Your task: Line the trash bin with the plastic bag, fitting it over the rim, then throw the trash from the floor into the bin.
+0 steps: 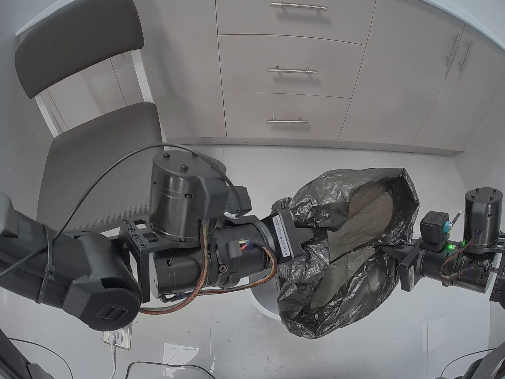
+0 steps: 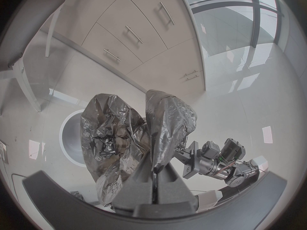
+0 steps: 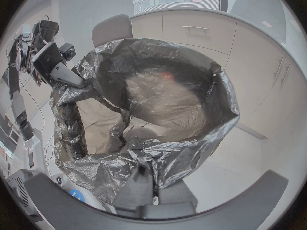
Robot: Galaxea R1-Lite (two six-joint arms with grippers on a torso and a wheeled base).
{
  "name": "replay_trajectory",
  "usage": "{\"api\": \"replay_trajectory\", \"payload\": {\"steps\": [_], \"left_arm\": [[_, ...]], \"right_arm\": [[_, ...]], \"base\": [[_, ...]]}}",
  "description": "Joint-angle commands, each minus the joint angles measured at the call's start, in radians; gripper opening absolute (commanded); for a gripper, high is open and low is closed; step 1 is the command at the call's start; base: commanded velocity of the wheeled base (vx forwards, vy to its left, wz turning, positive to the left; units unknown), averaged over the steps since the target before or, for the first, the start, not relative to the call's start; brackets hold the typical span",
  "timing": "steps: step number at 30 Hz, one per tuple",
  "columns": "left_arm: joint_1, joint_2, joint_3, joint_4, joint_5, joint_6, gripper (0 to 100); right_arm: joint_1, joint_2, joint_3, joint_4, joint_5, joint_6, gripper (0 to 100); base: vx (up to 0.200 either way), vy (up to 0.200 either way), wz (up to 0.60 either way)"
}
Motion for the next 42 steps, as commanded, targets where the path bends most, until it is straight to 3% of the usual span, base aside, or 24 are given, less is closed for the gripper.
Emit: {"api": "replay_trajectory", "payload": {"steps": [1,30,42], "left_arm": [[0.001,-0.007,-0.001,0.0,-0.002,-0.001,0],[0.024,0.161,0.047,-0.053,-0.006,-0.03,0],[0.052,0.193,0.06,-0.08,-0.034,-0.065,0]], "right_arm": [[-0.011,-0.045,-0.004,0.003,0.001,-0.006,0],[0.015,0.249,-0.006,-0.016,0.015,-0.004,0],[0.015,0.317,0.014,-0.12,0.015,-0.004,0]], "base": [[0.0,0.0,0.0],[0.0,0.0,0.0],[0.0,0.0,0.0]]}}
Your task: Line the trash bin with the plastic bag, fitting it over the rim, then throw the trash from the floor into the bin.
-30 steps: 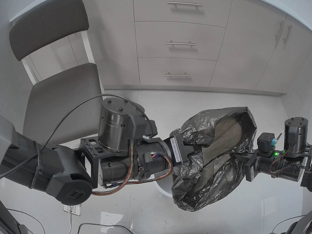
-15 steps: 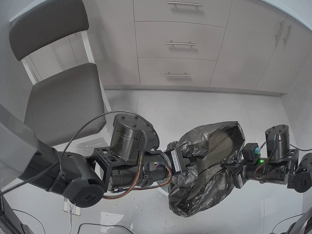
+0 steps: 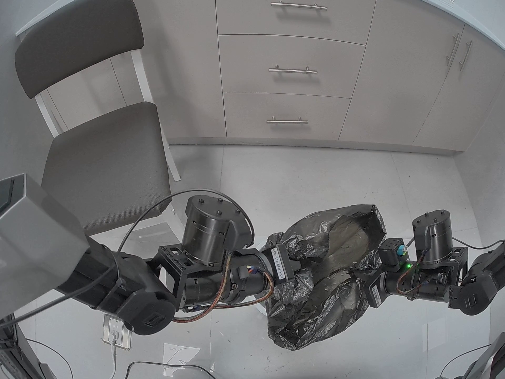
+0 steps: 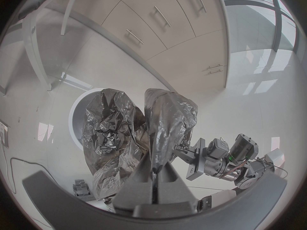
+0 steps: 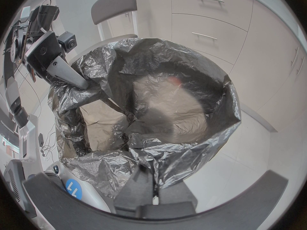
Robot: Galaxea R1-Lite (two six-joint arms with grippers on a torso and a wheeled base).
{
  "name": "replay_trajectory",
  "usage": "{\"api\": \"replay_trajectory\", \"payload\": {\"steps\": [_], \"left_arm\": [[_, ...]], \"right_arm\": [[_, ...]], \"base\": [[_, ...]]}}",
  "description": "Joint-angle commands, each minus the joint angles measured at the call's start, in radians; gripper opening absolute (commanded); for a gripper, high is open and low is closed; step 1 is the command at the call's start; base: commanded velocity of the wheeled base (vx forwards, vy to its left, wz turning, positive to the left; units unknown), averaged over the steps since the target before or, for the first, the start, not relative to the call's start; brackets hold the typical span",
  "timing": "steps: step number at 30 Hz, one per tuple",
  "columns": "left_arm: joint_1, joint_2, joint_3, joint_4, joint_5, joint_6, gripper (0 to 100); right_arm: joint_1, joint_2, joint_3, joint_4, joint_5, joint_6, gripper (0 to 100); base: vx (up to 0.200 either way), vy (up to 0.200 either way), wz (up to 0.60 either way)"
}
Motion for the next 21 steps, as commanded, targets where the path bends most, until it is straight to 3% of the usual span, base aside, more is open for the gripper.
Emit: {"api": "replay_trajectory", "payload": {"steps": [1,7,11,15,21], "left_arm": [[0.006,0.028,0.005,-0.002,-0.004,-0.001,0],[0.048,0.066,-0.002,-0.039,-0.004,-0.001,0],[0.097,0.107,-0.009,-0.083,-0.006,0.007,0],[0.176,0.16,-0.034,-0.103,-0.058,0.013,0],[0.222,0.204,-0.067,-0.103,-0.061,0.014,0]], "right_arm": [[0.001,0.039,0.003,-0.006,0.0,-0.001,0],[-0.004,0.092,-0.004,-0.032,0.008,0.006,0],[-0.004,0.157,0.009,-0.132,0.013,0.01,0],[-0.016,0.302,0.024,-0.341,0.013,0.045,0],[-0.036,0.437,0.038,-0.543,0.01,0.042,0]], "base": [[0.0,0.0,0.0],[0.0,0.0,0.0],[0.0,0.0,0.0],[0.0,0.0,0.0],[0.0,0.0,0.0]]}}
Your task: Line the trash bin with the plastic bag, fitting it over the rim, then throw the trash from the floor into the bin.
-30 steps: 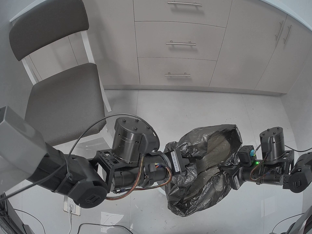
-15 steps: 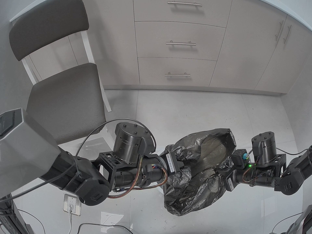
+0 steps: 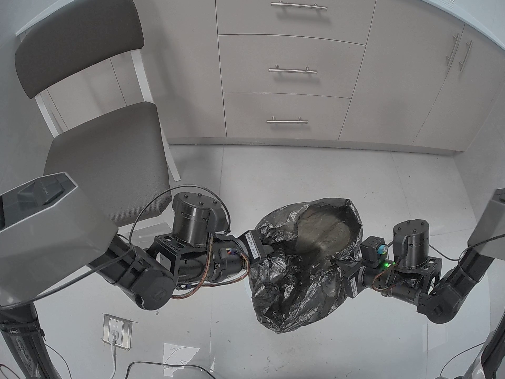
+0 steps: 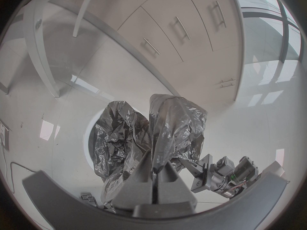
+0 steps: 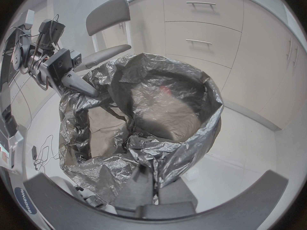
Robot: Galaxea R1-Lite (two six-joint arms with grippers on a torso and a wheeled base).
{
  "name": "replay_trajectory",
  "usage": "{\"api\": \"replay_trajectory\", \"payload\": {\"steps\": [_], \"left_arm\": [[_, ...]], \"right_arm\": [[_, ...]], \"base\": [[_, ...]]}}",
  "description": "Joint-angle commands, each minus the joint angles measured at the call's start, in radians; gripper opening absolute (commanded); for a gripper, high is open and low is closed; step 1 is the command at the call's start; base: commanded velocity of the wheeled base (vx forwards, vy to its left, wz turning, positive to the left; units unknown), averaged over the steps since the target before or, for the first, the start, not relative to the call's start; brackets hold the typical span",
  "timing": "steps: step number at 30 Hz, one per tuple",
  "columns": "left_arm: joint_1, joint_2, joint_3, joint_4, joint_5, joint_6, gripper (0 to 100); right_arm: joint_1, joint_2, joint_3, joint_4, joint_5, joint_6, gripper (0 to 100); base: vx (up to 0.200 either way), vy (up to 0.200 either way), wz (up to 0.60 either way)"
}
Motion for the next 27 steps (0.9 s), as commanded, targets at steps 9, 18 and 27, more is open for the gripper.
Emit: {"api": "replay_trajectory", "payload": {"steps": [9,18,27], "left_arm": [[0.077,0.115,-0.05,-0.006,-0.013,0.03,0],[0.081,0.182,-0.077,-0.007,-0.01,0.033,0],[0.081,0.197,-0.076,-0.007,-0.011,0.035,0]], "right_arm": [[-0.019,0.263,0.017,-0.192,-0.007,0.004,0],[-0.021,0.372,0.014,-0.3,-0.001,0.004,0],[-0.022,0.501,0.016,-0.454,-0.001,-0.006,0]], "base": [[0.0,0.0,0.0],[0.0,0.0,0.0],[0.0,0.0,0.0]]}}
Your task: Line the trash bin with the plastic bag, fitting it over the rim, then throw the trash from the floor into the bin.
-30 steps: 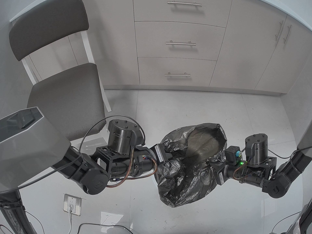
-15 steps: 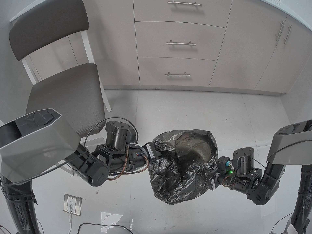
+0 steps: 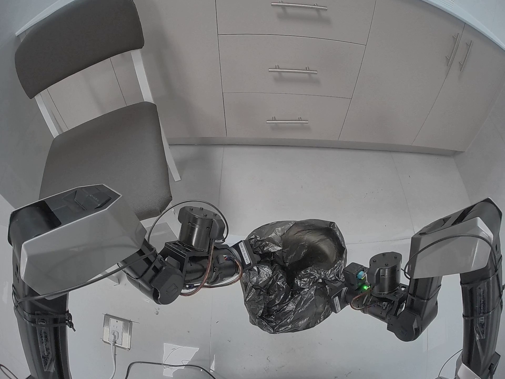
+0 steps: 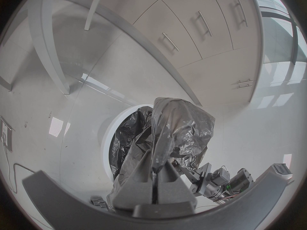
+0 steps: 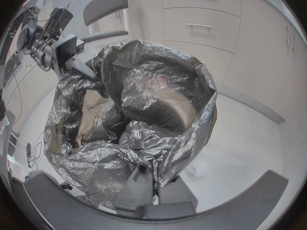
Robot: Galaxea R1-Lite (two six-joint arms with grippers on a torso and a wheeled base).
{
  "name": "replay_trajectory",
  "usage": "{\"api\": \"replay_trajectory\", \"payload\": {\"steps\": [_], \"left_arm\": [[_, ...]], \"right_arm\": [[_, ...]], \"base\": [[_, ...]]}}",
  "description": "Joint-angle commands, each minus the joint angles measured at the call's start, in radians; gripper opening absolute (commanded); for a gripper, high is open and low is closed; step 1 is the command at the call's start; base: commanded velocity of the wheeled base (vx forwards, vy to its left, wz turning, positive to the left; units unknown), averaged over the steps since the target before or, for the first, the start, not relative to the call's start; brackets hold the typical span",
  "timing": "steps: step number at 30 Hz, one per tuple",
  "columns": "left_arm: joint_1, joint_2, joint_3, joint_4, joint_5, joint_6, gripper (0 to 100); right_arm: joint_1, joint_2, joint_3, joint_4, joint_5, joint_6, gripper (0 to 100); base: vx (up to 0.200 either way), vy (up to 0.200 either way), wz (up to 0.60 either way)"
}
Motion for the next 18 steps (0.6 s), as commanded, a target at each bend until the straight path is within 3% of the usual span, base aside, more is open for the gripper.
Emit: {"api": "replay_trajectory", "payload": {"steps": [1,12,18], "left_arm": [[0.0,0.017,0.0,0.0,0.0,-0.001,0],[0.003,0.042,0.001,0.0,0.011,0.062,0],[0.011,0.043,0.0,0.0,0.006,0.062,0]], "right_arm": [[-0.001,0.092,-0.001,-0.031,-0.001,-0.005,0],[-0.025,0.117,-0.032,-0.032,-0.013,-0.005,0],[-0.041,0.118,-0.061,-0.032,-0.064,-0.005,0]], "base": [[0.0,0.0,0.0],[0.0,0.0,0.0],[0.0,0.0,0.0]]}}
